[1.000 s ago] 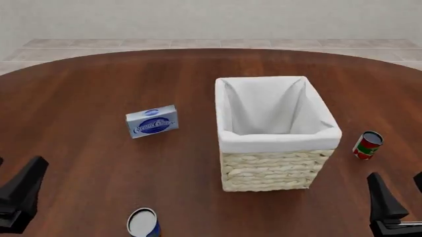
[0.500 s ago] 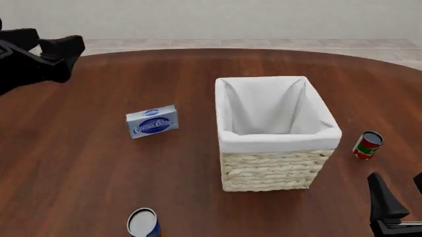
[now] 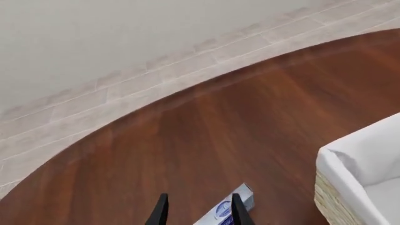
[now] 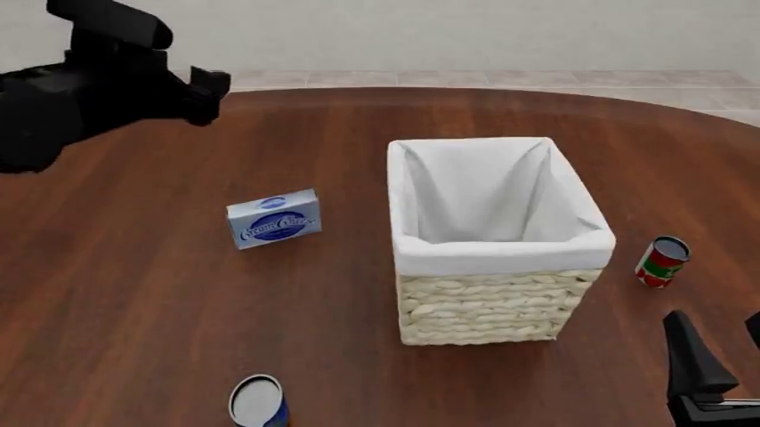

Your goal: Pick up the cream cheese box, and put it in the basket.

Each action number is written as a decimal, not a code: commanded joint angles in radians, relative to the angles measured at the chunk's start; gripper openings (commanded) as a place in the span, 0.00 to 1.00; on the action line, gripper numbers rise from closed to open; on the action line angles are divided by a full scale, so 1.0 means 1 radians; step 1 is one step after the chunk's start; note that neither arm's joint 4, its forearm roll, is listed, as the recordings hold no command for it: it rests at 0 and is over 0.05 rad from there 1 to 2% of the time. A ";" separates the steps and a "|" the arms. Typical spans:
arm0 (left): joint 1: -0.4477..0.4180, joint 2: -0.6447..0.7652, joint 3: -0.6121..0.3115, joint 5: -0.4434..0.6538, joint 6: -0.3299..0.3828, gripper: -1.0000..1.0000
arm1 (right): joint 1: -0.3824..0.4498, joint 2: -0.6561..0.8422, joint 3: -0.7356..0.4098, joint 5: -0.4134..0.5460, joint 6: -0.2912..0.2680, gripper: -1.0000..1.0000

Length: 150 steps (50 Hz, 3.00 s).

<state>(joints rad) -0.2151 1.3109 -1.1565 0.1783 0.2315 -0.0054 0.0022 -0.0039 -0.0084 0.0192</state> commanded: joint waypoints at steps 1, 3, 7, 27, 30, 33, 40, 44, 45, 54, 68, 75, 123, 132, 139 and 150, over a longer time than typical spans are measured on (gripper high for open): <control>0.005 0.151 -0.075 0.016 0.118 1.00 | 0.001 0.000 0.000 0.001 0.007 1.00; 0.003 0.168 -0.078 0.014 0.151 1.00 | 0.002 0.000 0.000 0.001 0.006 1.00; -0.002 0.203 -0.101 0.033 0.191 1.00 | 0.001 0.001 0.000 0.002 0.007 1.00; -0.049 0.289 -0.148 0.114 0.382 1.00 | 0.003 0.003 0.000 0.005 0.014 1.00; -0.039 0.308 -0.146 0.117 0.457 1.00 | 0.003 0.004 0.000 0.006 0.017 1.00; -0.022 0.335 -0.192 0.144 0.490 1.00 | 0.003 0.004 0.000 0.006 0.018 1.00; -0.045 0.374 -0.197 0.205 0.593 1.00 | 0.003 0.007 0.000 0.007 0.020 1.00; -0.044 0.406 -0.292 0.261 0.602 1.00 | 0.005 0.006 0.000 0.007 0.017 1.00; -0.044 0.406 -0.292 0.261 0.602 1.00 | 0.005 0.006 0.000 0.007 0.017 1.00; -0.161 0.360 -0.247 0.314 0.684 1.00 | -0.003 0.003 0.000 0.006 0.017 1.00; -0.063 0.488 -0.404 0.401 0.760 1.00 | -0.004 0.005 0.000 0.007 0.016 1.00; -0.032 0.491 -0.365 0.396 0.830 1.00 | -0.009 0.001 0.000 0.003 0.019 1.00; -0.052 0.556 -0.280 0.364 0.812 1.00 | -0.008 0.004 0.000 0.006 0.020 1.00; -0.033 0.584 -0.275 0.340 0.828 1.00 | -0.008 0.005 0.000 0.007 0.020 1.00; -0.051 0.605 -0.275 0.335 0.802 1.00 | -0.014 -0.001 0.000 -0.007 0.010 1.00; -0.039 0.627 -0.266 0.309 0.818 1.00 | -0.012 -0.002 0.001 -0.038 0.001 1.00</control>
<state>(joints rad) -0.2521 1.9193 -1.4276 0.5021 1.0524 -0.0181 0.0019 -0.0033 -0.0250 0.0273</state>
